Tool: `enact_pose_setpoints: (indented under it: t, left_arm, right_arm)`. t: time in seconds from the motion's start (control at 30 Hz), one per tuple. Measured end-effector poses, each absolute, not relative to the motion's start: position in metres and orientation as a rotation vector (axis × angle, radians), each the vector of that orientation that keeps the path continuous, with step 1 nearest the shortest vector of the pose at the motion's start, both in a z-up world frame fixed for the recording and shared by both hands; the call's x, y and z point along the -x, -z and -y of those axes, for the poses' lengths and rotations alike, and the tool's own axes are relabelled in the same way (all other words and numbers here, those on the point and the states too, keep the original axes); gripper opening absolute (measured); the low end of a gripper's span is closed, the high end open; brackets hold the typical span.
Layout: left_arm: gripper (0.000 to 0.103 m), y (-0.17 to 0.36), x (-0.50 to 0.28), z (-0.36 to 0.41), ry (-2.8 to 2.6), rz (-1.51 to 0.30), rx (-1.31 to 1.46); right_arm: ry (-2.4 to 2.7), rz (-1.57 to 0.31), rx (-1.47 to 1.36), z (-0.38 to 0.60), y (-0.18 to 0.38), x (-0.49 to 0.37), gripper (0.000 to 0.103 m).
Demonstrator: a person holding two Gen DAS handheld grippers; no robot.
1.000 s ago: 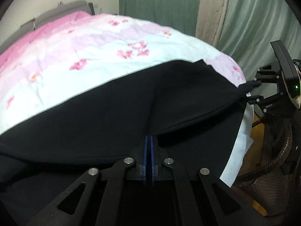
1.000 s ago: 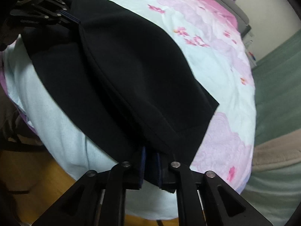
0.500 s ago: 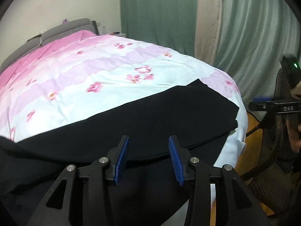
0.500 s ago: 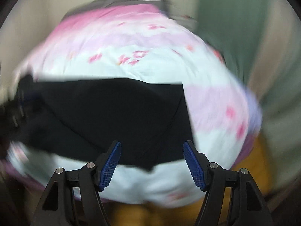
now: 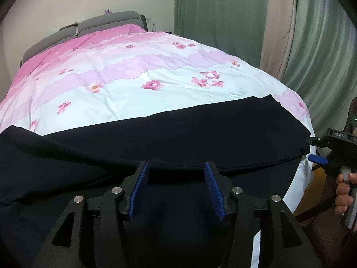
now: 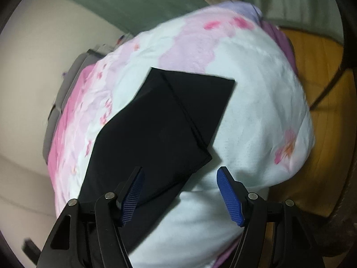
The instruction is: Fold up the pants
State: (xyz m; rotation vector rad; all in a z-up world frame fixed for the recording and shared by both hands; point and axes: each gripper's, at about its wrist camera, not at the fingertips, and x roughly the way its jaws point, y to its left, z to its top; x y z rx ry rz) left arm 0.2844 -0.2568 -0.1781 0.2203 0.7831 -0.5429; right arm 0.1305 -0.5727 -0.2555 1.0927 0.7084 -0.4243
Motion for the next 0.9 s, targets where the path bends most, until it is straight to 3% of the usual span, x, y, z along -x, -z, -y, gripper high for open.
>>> enact_pose_setpoints:
  t: [0.07, 0.1, 0.13, 0.23, 0.5, 0.77, 0.87, 0.9]
  left_arm:
    - [0.054, 0.183, -0.286, 0.260, 0.536, -0.792, -0.219]
    - [0.054, 0.185, -0.288, 0.262, 0.535, -0.801, -0.212]
    - [0.054, 0.186, -0.290, 0.262, 0.535, -0.809, -0.205]
    - [0.055, 0.186, -0.292, 0.268, 0.537, -0.817, -0.190]
    - [0.059, 0.179, -0.277, 0.306, 0.611, -0.810, -0.160]
    - [0.059, 0.184, -0.263, 0.317, 0.635, -0.816, -0.201]
    - [0.059, 0.179, -0.266, 0.307, 0.614, -0.802, -0.196]
    - [0.059, 0.177, -0.267, 0.302, 0.605, -0.797, -0.192]
  right_arm:
    - [0.411, -0.700, -1.117, 0.574, 0.262, -0.138, 0.047]
    - [0.417, -0.705, -1.108, 0.575, 0.263, -0.140, 0.031]
    - [0.420, -0.699, -1.108, 0.575, 0.264, -0.142, 0.021]
    - [0.428, -0.669, -1.092, 0.579, 0.261, -0.143, 0.018]
    - [0.503, -0.546, -0.944, 0.608, 0.214, -0.124, 0.016]
    - [0.464, -0.770, -0.964, 0.630, 0.260, -0.134, 0.018]
    - [0.470, -0.774, -0.948, 0.626, 0.253, -0.131, 0.027]
    - [0.481, -0.781, -0.925, 0.623, 0.248, -0.131, 0.037]
